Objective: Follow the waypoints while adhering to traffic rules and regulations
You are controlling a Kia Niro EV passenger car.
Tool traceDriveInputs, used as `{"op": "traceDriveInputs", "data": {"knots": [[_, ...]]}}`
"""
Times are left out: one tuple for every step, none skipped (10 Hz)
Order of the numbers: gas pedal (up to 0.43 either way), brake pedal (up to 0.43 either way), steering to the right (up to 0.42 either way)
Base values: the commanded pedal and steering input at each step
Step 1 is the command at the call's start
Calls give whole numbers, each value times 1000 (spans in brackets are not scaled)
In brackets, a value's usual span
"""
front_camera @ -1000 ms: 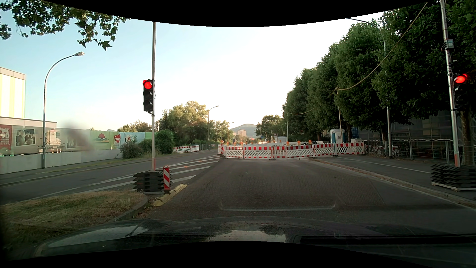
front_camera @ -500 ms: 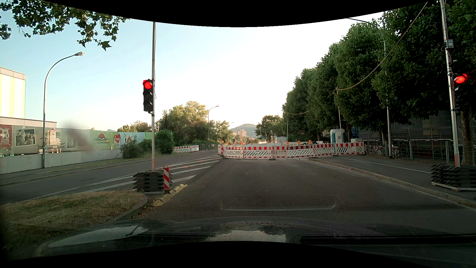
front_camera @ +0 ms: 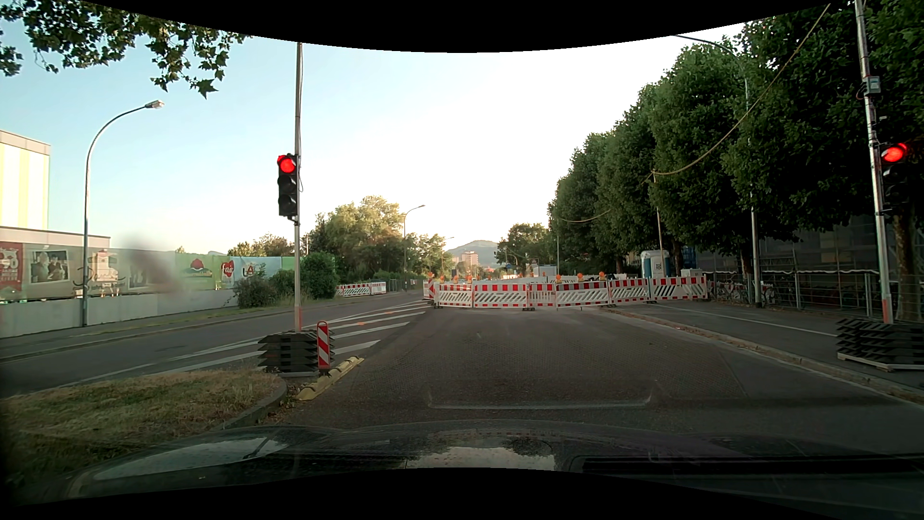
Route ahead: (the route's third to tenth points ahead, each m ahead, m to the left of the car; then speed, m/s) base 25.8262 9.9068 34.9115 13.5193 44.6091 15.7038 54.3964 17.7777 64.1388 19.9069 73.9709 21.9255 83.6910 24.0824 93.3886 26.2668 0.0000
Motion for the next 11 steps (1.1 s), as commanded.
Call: {"op": "traceDriveInputs", "data": {"knots": [[0,232,-2],[0,238,-3],[0,238,-3],[0,238,-2],[0,232,-2],[0,232,-3],[0,238,-3],[0,232,-2],[0,232,-2],[0,238,-3],[0,238,-3]]}}
